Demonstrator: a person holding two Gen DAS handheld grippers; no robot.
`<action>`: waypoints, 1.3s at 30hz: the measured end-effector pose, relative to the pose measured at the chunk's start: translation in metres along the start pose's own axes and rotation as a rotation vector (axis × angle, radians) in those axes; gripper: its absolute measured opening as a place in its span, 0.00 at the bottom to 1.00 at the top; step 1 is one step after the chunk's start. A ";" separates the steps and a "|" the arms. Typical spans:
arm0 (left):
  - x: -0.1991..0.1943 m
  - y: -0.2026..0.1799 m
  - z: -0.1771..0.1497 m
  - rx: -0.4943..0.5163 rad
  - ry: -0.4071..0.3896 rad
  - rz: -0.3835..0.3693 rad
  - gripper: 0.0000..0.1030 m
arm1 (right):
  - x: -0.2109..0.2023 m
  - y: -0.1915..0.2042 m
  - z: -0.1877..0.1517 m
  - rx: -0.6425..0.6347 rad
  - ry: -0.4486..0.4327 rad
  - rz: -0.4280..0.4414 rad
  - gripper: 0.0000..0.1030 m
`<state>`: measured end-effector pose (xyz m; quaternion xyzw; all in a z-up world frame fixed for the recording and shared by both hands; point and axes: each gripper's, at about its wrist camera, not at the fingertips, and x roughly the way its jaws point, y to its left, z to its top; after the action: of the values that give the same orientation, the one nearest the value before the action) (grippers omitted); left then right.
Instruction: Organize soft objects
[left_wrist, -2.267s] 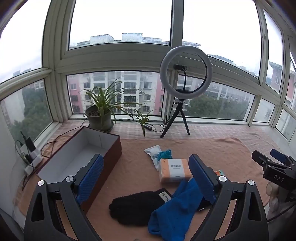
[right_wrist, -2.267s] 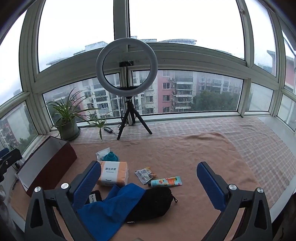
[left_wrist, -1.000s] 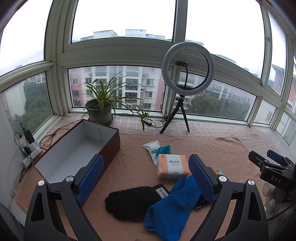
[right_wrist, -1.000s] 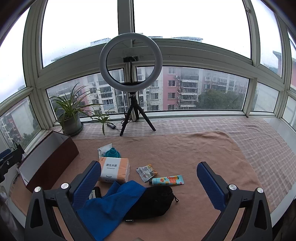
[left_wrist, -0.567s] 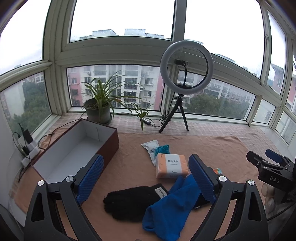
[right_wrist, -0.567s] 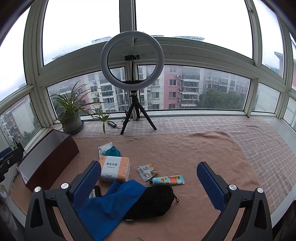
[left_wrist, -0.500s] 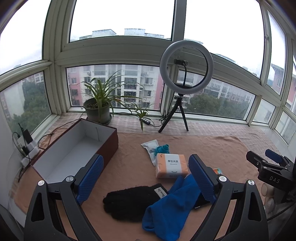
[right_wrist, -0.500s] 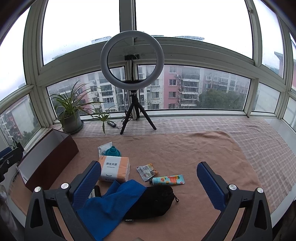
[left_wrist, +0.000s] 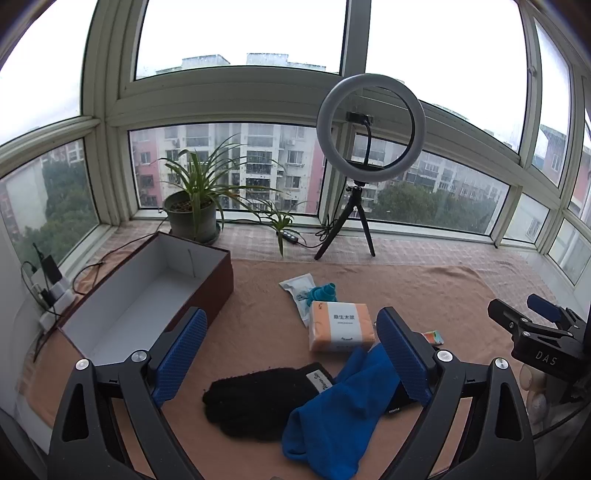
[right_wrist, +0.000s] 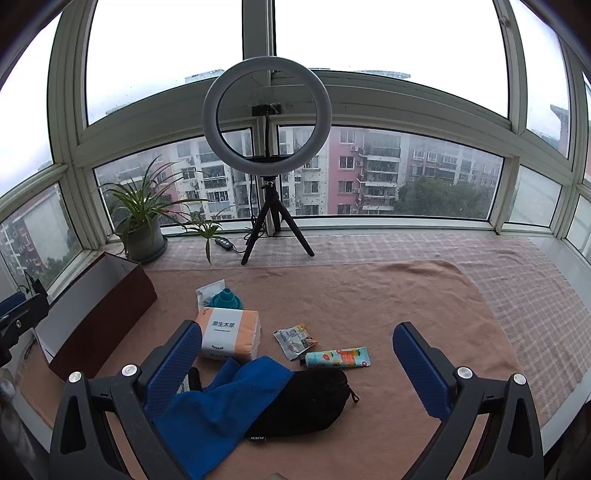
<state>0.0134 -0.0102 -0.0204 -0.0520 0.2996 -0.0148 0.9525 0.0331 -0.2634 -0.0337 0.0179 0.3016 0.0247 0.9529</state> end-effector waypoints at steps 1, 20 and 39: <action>0.001 0.000 -0.001 0.000 0.002 0.000 0.91 | 0.001 0.000 0.000 -0.001 0.002 0.001 0.99; 0.021 0.042 -0.039 -0.084 0.116 0.027 0.91 | 0.050 -0.023 -0.018 0.077 0.169 0.272 0.99; 0.054 0.083 -0.105 -0.253 0.299 0.017 0.83 | 0.127 0.037 -0.028 0.024 0.409 0.514 0.92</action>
<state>-0.0029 0.0596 -0.1461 -0.1662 0.4378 0.0235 0.8833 0.1190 -0.2190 -0.1275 0.0991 0.4727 0.2642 0.8348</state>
